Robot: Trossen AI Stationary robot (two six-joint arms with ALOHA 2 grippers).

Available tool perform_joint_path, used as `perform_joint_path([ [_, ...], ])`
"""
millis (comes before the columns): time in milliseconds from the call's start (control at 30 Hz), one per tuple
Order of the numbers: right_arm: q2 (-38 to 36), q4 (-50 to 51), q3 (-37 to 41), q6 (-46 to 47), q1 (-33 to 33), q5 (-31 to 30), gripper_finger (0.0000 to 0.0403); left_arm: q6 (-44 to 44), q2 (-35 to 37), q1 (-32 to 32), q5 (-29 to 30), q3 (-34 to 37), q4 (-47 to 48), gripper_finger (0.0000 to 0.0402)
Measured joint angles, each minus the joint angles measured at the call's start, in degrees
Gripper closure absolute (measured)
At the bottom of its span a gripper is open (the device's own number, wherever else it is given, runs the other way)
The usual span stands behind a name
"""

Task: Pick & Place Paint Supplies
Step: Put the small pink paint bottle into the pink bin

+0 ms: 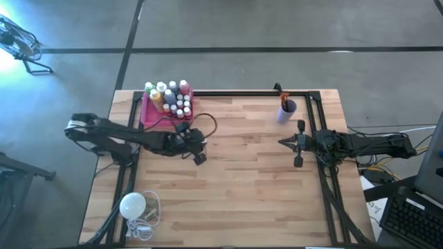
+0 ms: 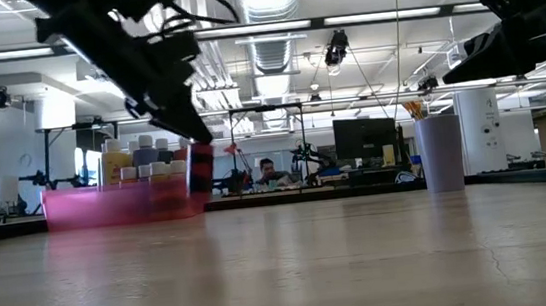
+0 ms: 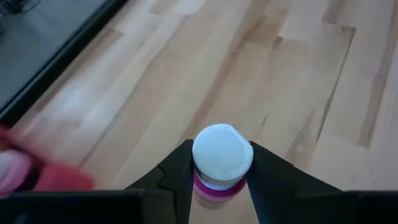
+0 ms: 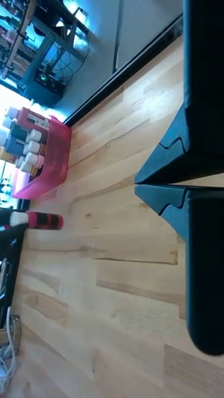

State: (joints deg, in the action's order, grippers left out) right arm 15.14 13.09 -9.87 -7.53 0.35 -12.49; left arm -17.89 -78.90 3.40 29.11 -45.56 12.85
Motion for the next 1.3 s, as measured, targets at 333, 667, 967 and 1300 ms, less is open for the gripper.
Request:
perform_joint_path([
  [333, -0.03, 0.02, 0.0, -0.01, 0.01, 0.19, 0.0394, -3.81, 19.99, -0.16, 5.84, 12.05, 0.35, 0.0274],
  [667, -0.01, 0.01, 0.0, -0.11, 0.01, 0.31, 0.0394, -5.61, 36.58, -4.63, 9.82, 18.73, 4.6, 0.0273],
  [967, -0.01, 0.01, 0.0, -0.11, -0.01, 0.48, 0.0394, -6.16, 41.73, -11.08, 9.84, 18.84, 10.08, 0.0273],
  [1300, -0.01, 0.03, 0.0, -0.07, -0.01, 0.46, 0.0394, -2.85, 40.49, -20.28, 11.52, 18.84, 9.69, 0.0273],
])
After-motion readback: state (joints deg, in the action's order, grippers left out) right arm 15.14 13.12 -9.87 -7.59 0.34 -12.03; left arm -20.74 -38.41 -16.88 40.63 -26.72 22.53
